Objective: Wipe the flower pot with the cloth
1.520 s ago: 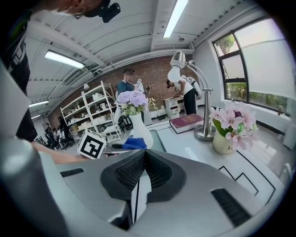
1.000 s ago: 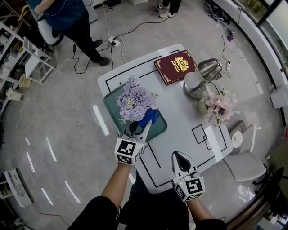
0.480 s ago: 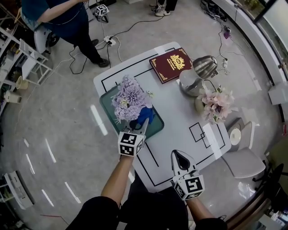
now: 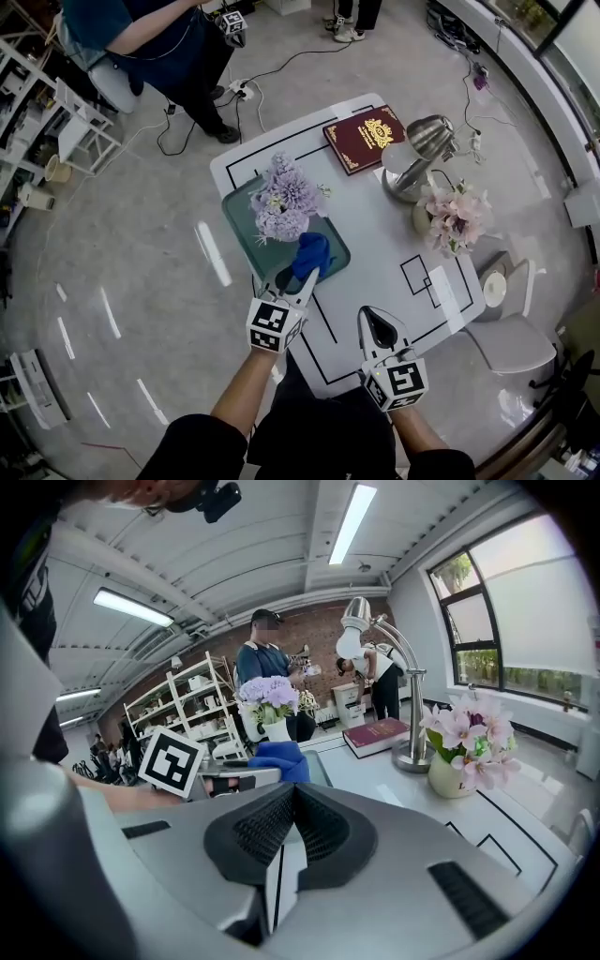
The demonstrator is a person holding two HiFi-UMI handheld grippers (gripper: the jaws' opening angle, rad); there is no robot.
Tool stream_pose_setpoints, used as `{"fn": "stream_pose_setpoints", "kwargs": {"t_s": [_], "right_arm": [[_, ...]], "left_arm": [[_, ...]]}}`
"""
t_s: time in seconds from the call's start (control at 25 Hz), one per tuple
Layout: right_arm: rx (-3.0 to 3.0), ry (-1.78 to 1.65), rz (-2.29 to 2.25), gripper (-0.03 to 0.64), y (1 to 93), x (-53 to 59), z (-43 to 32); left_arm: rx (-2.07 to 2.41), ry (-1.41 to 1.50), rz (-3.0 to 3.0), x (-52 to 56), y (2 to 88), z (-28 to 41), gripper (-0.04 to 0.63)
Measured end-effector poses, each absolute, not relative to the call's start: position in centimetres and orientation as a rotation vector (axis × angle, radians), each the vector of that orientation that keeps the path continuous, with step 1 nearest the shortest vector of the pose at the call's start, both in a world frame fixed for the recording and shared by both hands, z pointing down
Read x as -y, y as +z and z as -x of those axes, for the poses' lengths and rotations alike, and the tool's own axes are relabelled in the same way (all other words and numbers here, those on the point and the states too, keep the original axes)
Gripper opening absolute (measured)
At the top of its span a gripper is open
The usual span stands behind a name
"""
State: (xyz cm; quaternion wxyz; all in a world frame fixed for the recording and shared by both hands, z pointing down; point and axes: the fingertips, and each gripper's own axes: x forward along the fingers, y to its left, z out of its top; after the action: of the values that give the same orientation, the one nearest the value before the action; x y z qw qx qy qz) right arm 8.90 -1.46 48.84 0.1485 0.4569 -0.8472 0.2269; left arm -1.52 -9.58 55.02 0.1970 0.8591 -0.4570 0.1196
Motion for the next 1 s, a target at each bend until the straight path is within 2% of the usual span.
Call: {"fn": "stream_pose_setpoints", "kwargs": {"t_s": [0.44, 1.0], "right_arm": [[2.533, 0.596, -1.187, 0.008, 46.6, 1.3, -5.0], [2.534, 0.565, -1.129, 0.006, 46.3, 0.4, -3.5]], "left_arm": [[1.396, 0.218, -2.418, 4.0, 47.8, 3.8, 0.106], [1.375, 0.25, -2.403, -0.1, 48.2, 4.4, 0.106]]}}
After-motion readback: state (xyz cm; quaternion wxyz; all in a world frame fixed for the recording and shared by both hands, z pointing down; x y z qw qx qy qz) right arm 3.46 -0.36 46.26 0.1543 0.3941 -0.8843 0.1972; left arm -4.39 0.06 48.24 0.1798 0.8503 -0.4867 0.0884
